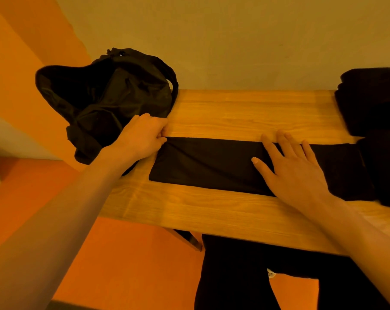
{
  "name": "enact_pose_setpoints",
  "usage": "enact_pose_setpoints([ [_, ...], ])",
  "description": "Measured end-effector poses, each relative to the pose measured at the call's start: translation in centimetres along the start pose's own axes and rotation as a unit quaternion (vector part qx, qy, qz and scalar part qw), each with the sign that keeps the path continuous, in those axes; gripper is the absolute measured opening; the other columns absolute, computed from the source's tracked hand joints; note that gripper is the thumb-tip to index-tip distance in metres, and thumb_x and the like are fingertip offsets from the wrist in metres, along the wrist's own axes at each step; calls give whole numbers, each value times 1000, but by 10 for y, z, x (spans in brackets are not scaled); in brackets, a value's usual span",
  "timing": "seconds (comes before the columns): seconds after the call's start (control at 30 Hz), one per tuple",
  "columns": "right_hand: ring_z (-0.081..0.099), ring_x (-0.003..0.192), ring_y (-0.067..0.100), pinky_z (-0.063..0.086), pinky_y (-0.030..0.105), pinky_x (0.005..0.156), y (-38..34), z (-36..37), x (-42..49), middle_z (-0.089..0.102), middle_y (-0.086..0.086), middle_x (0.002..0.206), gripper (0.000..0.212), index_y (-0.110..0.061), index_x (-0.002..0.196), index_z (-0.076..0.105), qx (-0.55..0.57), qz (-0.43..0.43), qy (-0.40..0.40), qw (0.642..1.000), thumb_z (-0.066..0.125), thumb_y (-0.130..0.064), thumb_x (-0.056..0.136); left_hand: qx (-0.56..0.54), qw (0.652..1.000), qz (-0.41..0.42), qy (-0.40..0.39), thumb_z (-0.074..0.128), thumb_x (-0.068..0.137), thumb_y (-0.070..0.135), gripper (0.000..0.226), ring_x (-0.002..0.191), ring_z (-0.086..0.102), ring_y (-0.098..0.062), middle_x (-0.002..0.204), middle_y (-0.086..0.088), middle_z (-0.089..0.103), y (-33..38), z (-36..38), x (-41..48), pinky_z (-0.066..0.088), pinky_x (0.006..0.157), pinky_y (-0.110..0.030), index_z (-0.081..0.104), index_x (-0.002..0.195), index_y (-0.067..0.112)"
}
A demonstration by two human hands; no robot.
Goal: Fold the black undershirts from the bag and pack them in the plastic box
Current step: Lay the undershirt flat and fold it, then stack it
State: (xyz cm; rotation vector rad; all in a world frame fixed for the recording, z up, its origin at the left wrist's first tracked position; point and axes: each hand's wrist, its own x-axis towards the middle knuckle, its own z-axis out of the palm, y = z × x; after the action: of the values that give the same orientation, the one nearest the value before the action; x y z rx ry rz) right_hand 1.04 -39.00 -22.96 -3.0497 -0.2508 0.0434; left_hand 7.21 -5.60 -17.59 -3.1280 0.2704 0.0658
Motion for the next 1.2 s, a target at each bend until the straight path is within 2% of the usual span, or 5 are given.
enact_pose_setpoints([
  [0.27, 1, 155, 31, 2, 48, 126, -6, -2, -2, 8, 18, 167, 79, -22, 162, 5, -24, 29, 5, 999, 5, -66, 97, -40, 996, -22, 81, 66, 96, 31, 10, 103, 54, -24, 95, 2, 64, 9, 14, -5, 38, 93, -40, 63, 101, 22],
  [0.47, -5, 155, 30, 4, 48, 126, -73, -13, 19, 2, 14, 168, 60, -24, 162, 9, 23, -134, 53, 989, 16, -48, 107, -89, 969, -26, 231, 55, 102, 19, 29, 115, 55, -32, 129, -15, 56, 52, 27, -46, 51, 95, -46, 63, 123, 1],
  [0.67, -13, 155, 24, -8, 46, 125, -124, 9, 56, -7, 7, 169, 58, -28, 161, -3, 9, -165, -11, 986, 12, -46, 108, -50, 995, -34, 78, 10, 106, 45, 67, 157, -1, -22, 168, -13, 7, 73, 68, -76, 7, 128, -42, 11, 161, 6],
  [0.93, -9, 155, 23, -2, 50, 125, -48, 11, 45, -4, 6, 169, 68, -27, 161, -3, -8, -46, -18, 999, 4, -59, 101, -41, 997, -58, 33, -3, 97, 63, 73, 154, -16, -12, 169, 0, -13, 67, 71, -75, -5, 126, -35, -4, 161, 28],
  [1.2, -11, 155, 26, -9, 45, 125, -2, -11, 4, -4, 13, 168, 80, -18, 161, -6, -37, -22, 36, 998, -11, -63, 94, -17, 995, -61, 77, 3, 99, 58, 74, 156, -8, -26, 169, -12, 1, 91, 51, -71, -8, 126, -49, 10, 161, 18],
])
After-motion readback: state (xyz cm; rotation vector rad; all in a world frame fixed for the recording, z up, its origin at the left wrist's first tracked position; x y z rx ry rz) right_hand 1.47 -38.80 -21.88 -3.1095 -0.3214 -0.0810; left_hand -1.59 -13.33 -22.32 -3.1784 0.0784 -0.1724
